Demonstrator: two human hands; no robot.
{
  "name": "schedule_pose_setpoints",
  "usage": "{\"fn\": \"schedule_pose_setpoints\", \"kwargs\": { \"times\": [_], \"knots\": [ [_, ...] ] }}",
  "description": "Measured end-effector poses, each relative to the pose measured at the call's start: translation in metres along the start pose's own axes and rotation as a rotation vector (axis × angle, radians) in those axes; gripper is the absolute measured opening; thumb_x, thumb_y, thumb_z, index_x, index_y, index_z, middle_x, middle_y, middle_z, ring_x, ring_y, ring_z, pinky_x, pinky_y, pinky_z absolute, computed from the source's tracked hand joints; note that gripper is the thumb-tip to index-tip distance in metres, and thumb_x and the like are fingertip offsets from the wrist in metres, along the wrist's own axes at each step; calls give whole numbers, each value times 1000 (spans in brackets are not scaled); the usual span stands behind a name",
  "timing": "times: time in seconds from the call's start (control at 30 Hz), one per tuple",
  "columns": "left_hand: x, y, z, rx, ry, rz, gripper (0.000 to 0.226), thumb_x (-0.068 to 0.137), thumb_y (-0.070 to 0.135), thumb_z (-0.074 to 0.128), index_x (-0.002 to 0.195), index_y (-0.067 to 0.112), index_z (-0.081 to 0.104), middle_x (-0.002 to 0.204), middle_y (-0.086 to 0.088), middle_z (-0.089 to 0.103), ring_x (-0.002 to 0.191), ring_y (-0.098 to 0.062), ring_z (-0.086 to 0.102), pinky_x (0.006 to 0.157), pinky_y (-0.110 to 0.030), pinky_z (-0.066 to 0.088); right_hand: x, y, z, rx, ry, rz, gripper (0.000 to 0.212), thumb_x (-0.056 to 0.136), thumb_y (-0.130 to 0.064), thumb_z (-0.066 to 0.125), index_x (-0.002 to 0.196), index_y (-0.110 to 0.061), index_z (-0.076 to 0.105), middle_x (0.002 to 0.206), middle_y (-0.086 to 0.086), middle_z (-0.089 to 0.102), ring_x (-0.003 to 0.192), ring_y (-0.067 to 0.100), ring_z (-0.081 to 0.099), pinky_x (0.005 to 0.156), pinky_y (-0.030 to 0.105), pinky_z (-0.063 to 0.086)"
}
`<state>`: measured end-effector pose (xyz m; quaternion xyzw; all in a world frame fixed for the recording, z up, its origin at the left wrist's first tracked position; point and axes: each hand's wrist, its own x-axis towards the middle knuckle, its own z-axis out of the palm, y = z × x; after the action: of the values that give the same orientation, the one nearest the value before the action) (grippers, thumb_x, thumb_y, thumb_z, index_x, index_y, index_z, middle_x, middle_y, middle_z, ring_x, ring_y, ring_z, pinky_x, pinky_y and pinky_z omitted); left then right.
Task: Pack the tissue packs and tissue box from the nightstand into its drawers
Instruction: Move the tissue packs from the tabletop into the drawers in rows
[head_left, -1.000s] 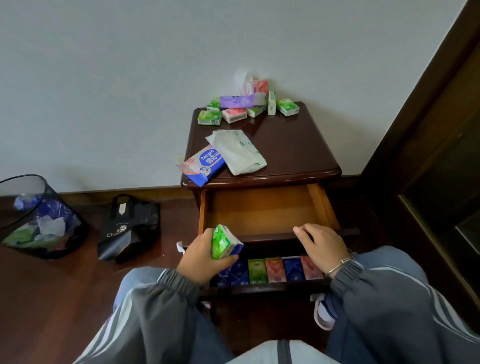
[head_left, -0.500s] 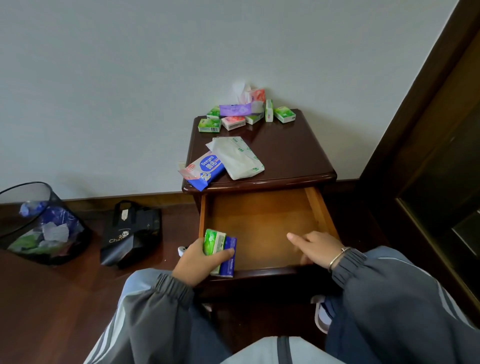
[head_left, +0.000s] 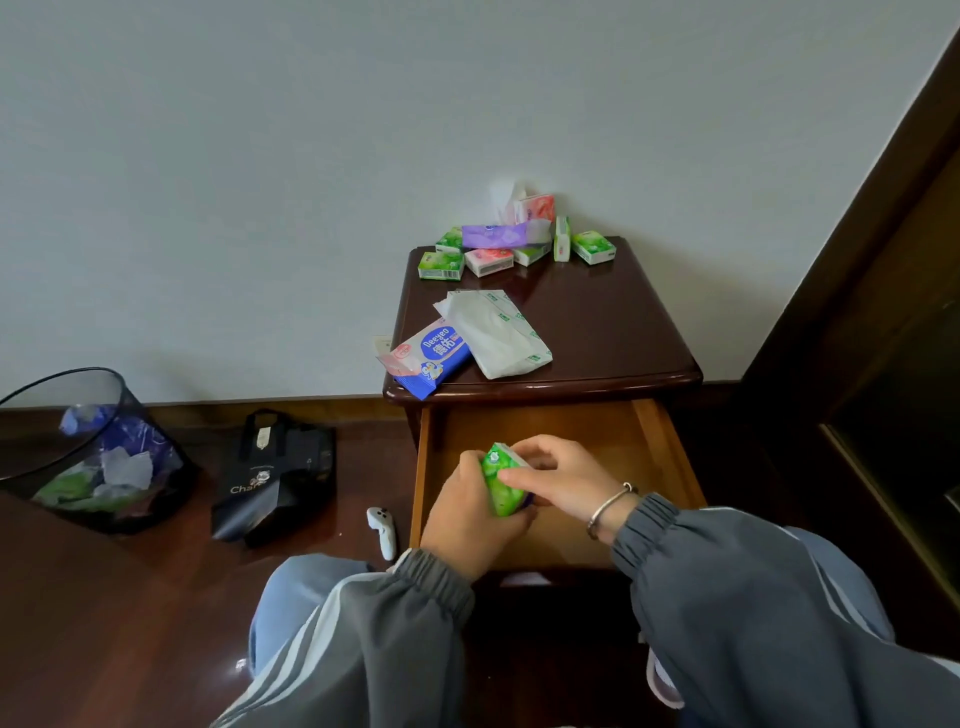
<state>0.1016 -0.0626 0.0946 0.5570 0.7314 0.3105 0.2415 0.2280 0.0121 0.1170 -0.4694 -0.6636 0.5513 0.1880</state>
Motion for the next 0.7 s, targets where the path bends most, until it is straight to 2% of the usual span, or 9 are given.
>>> {"fn": "schedule_pose_setpoints", "kwargs": {
  "times": [0.1, 0.17, 0.2, 0.3, 0.4, 0.5, 0.57, 0.6, 0.7],
  "knots": [
    [16, -8, -16, 8, -138, 80, 87, 70, 42, 81, 138, 12, 36, 132, 2, 48, 121, -9, 47, 99, -18, 39, 13, 13, -17, 107, 101, 4, 26, 75, -25, 74, 98, -24, 63, 102, -2, 67, 98, 12, 64, 81, 34, 57],
    [31, -12, -35, -7, -87, 108, 78, 74, 41, 78, 138, 16, 40, 131, 6, 49, 119, -3, 46, 96, -11, 35, 22, 21, -37, 159, 174, 2, 22, 77, -23, 73, 94, -28, 62, 101, -1, 68, 91, 7, 65, 68, 23, 55],
    [39, -14, -46, -17, -26, 115, 70, 77, 40, 75, 135, 17, 43, 127, 7, 51, 116, -1, 47, 93, -11, 35, 27, 24, -49, 184, 215, -7, 20, 77, -22, 73, 93, -28, 62, 101, -2, 68, 90, 6, 65, 67, 21, 53],
    [76, -17, -77, -23, 136, 123, 50, 85, 34, 69, 128, 17, 50, 118, 8, 54, 109, -5, 51, 85, -19, 43, 49, 26, -83, 283, 324, -45, 19, 79, -18, 71, 95, -26, 63, 102, 0, 69, 94, 11, 65, 79, 30, 53],
    [127, -17, -98, 29, 198, 141, 40, 89, 23, 65, 125, 13, 51, 122, -1, 56, 107, -9, 51, 80, -21, 42, 87, 12, -116, 311, 451, -117, 17, 82, -19, 67, 96, -27, 62, 97, -5, 68, 89, 8, 64, 78, 29, 52],
    [183, -13, -107, 130, 242, 149, 39, 88, 17, 63, 125, 7, 53, 122, -9, 57, 109, -19, 55, 87, -22, 39, 131, -5, -140, 358, 611, -166, 9, 85, -20, 62, 94, -22, 62, 85, -9, 65, 77, 2, 60, 71, 18, 48],
    [226, -11, -108, 188, 239, 146, 41, 87, 15, 63, 126, 5, 52, 122, -13, 56, 111, -24, 55, 90, -25, 39, 165, -9, -152, 305, 653, -166, 7, 87, -23, 59, 93, -20, 62, 79, -11, 62, 70, -1, 56, 57, 8, 43],
    [248, -11, -108, 217, 228, 133, 44, 86, 15, 63, 127, 5, 51, 123, -14, 55, 113, -26, 54, 92, -28, 40, 181, -9, -155, 275, 648, -162, 6, 87, -24, 59, 91, -20, 62, 77, -10, 61, 68, 0, 55, 51, 8, 42],
    [311, -14, -107, 341, 171, 84, 55, 84, 18, 63, 135, 8, 44, 131, -15, 49, 119, -32, 48, 99, -37, 39, 222, -2, -162, 136, 602, -130, 9, 88, -28, 58, 90, -20, 62, 80, -5, 62, 73, 7, 56, 60, 20, 42]
  ]
}}
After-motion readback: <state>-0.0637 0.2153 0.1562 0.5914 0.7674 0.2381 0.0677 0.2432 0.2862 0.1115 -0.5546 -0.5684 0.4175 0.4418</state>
